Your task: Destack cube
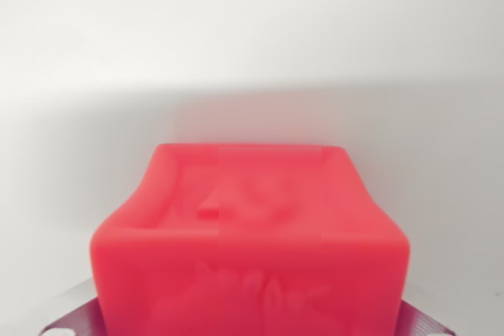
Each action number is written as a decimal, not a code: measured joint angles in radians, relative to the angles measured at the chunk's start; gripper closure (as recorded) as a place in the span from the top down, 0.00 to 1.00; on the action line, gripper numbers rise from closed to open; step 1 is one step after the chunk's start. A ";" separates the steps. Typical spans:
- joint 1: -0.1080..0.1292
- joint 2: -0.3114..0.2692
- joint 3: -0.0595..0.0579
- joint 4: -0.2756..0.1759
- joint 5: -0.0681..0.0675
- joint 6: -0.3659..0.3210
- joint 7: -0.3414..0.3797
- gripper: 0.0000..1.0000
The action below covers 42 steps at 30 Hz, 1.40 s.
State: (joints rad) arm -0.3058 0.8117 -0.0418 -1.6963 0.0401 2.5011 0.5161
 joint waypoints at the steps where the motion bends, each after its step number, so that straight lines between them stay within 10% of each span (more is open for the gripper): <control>1: 0.000 0.002 0.000 0.001 0.000 0.001 0.000 0.00; 13: -0.001 0.010 0.001 0.006 0.000 0.007 0.000 0.00; 14: -0.001 0.010 0.001 0.006 0.000 0.007 0.000 1.00; 42: -0.002 0.018 0.002 0.009 0.000 0.012 0.000 1.00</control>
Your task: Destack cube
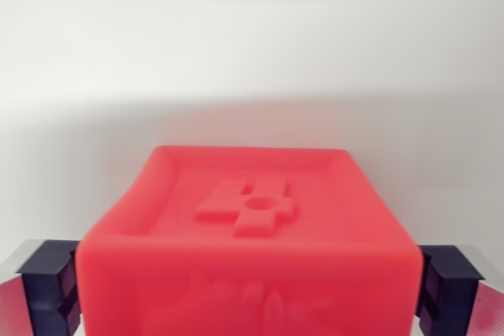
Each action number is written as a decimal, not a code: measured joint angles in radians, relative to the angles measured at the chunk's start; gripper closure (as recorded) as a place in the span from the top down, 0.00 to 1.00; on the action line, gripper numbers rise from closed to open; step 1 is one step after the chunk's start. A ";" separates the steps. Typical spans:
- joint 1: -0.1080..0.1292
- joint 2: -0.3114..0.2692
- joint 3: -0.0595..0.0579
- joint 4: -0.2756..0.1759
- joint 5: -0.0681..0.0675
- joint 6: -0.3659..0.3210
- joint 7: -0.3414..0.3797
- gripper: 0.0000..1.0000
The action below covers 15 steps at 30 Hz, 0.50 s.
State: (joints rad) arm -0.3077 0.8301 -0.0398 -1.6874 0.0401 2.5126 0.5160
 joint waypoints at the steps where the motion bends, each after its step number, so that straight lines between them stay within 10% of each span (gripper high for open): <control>1: 0.000 0.000 0.000 0.000 0.000 0.000 0.000 1.00; 15: 0.000 -0.016 0.000 -0.006 0.000 -0.007 0.000 1.00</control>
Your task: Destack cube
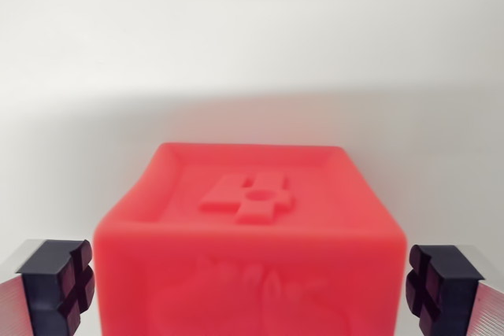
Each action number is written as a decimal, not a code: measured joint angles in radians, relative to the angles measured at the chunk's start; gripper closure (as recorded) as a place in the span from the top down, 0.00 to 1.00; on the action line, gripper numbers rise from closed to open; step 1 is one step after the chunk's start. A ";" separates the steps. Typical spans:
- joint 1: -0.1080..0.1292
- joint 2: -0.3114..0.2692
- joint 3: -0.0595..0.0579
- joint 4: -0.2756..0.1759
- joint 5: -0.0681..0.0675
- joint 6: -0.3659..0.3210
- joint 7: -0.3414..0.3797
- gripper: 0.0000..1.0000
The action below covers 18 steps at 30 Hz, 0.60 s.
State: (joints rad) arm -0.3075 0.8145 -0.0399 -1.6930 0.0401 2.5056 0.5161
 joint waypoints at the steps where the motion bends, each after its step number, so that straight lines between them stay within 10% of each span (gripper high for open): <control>1: 0.000 -0.004 0.000 -0.001 0.000 -0.003 0.000 1.00; 18: 0.001 -0.101 -0.003 -0.030 0.000 -0.070 0.000 1.00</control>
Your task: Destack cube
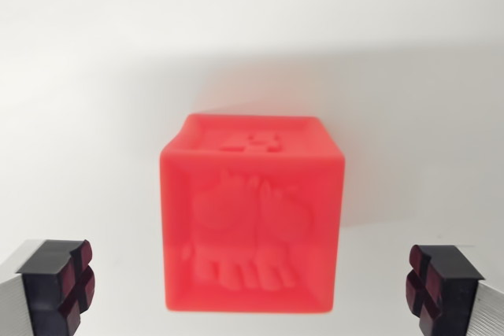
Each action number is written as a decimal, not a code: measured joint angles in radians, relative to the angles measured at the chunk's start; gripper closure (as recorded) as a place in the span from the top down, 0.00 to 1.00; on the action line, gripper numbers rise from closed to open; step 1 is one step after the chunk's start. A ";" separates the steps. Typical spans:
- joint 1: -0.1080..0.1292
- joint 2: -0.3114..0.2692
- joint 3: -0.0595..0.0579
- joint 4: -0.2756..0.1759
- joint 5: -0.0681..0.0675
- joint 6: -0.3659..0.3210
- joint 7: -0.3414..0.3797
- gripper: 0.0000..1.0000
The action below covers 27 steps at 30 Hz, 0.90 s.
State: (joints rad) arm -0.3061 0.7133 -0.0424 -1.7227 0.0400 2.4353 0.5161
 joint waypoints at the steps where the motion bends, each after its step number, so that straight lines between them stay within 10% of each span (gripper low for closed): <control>1: 0.000 -0.008 0.000 -0.002 0.000 -0.005 0.000 1.00; 27: 0.004 -0.185 -0.007 -0.004 -0.005 -0.179 0.002 1.00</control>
State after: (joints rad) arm -0.3021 0.5285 -0.0495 -1.7267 0.0348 2.2565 0.5177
